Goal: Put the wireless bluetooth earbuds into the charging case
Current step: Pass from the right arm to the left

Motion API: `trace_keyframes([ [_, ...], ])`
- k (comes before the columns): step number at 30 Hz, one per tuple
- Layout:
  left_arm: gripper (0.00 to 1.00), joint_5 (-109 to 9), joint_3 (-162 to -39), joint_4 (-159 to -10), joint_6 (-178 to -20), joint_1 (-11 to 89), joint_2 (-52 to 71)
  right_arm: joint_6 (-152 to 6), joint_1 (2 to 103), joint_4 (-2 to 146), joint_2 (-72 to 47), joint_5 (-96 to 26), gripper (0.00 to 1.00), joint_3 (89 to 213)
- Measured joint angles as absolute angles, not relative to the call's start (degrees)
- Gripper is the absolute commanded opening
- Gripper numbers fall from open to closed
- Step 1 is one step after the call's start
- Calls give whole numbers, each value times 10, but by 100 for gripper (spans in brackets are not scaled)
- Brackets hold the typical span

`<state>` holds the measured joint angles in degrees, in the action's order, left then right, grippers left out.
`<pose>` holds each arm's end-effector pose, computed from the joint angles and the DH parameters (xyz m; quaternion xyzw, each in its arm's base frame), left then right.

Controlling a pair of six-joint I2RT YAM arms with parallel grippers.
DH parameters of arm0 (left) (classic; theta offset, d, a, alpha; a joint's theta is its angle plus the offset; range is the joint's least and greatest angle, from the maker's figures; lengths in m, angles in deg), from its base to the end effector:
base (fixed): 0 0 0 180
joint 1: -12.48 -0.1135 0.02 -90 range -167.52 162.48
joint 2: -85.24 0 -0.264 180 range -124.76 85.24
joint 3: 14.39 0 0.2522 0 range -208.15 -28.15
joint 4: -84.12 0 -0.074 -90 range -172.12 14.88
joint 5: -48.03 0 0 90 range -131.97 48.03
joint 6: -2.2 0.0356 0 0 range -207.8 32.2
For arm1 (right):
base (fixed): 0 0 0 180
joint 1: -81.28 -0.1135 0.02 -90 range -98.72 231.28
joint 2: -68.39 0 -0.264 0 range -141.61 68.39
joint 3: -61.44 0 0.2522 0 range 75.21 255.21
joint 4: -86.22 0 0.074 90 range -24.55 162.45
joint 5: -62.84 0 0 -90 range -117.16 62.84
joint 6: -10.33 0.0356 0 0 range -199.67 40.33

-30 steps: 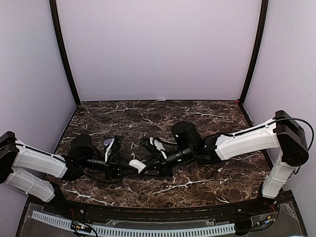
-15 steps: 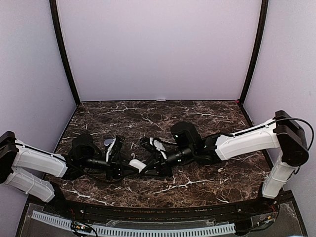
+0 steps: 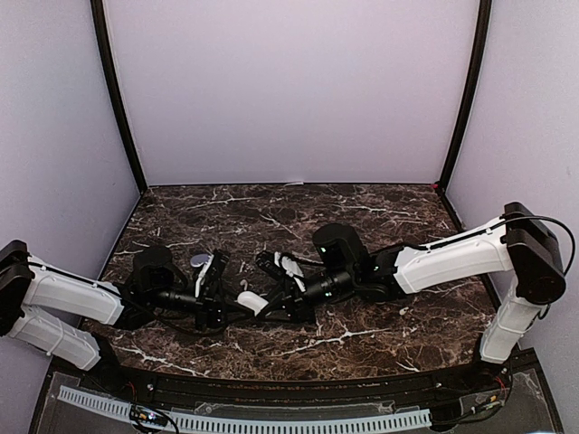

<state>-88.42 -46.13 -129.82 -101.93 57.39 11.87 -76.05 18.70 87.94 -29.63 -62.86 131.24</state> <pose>0.1451 -0.1811 0.1857 0.4338 0.5982 -0.5564 0.3800 0.1525 0.3390 0.2097 -0.5387 0.6252 0.4919 0.2773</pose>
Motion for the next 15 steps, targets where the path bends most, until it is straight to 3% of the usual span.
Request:
trace_keyframes([
  [2, 43, -884, -461, -1299, -1019, 574, 119, -761, 187, 880, -296, -629, 13, 1312],
  [5, 47, -886, -461, -1301, -1021, 574, 119, -760, 187, 880, -296, -629, 13, 1312],
  [15, 37, -893, -461, -1318, -1024, 574, 119, -760, 187, 880, -296, -632, 13, 1313],
])
